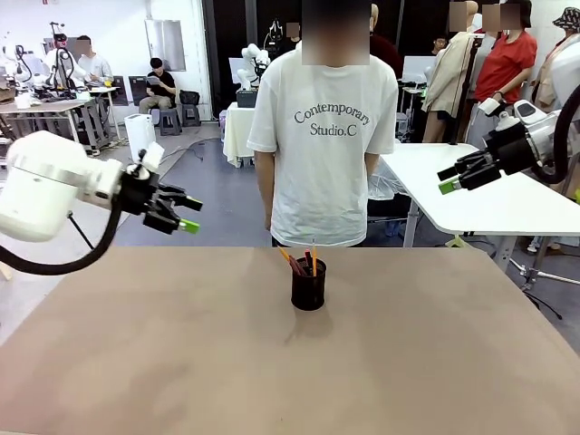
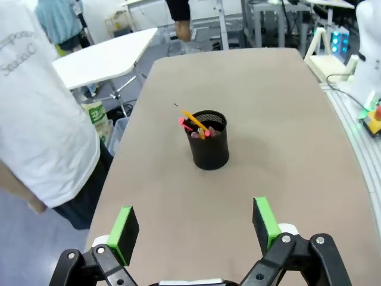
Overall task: Place the pens into the pen holder.
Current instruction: Pick up a writing instrument from the table and place it into the Pen holder.
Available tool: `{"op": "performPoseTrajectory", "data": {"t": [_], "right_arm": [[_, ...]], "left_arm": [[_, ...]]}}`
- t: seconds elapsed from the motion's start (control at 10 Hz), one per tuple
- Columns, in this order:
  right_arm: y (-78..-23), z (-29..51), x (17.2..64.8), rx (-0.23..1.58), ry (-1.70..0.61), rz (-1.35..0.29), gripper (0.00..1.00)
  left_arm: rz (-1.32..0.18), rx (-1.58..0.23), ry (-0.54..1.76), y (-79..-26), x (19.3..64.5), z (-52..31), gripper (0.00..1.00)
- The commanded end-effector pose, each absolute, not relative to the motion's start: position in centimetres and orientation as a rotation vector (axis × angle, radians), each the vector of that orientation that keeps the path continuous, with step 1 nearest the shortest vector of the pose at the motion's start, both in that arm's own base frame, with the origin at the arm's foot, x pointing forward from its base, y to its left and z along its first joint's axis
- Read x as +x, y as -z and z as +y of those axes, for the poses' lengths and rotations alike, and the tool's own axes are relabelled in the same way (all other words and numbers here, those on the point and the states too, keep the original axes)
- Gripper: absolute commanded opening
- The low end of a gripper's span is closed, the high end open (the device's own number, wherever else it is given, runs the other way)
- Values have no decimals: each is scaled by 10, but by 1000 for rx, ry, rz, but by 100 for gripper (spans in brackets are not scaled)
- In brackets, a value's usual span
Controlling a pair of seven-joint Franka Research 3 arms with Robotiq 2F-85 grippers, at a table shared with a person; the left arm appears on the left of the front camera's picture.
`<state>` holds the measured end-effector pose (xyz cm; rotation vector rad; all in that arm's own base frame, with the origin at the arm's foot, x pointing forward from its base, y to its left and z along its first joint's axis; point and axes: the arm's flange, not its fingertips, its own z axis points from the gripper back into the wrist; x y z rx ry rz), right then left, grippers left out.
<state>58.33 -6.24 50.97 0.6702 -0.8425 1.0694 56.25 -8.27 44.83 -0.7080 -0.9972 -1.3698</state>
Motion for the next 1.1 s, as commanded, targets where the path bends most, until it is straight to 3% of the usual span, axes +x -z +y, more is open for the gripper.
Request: {"op": "performPoseTrajectory", "data": {"t": [0.0,0.2,0.4,1.0], "right_arm": [[-512,-61,584,666,-1071,-845,100],[-512,-61,584,666,-1071,-845,100],[-512,-61,584,666,-1071,-845,100],[-512,-61,584,666,-1071,-845,100]], "left_arm": [[-894,-801,1194,-474,556,-78,100],[-773,-781,1098,-493,550,-68,100],[-817,-667,1159,-513,542,-58,100],[-817,-622,1168,-535,531,-52,100]]}}
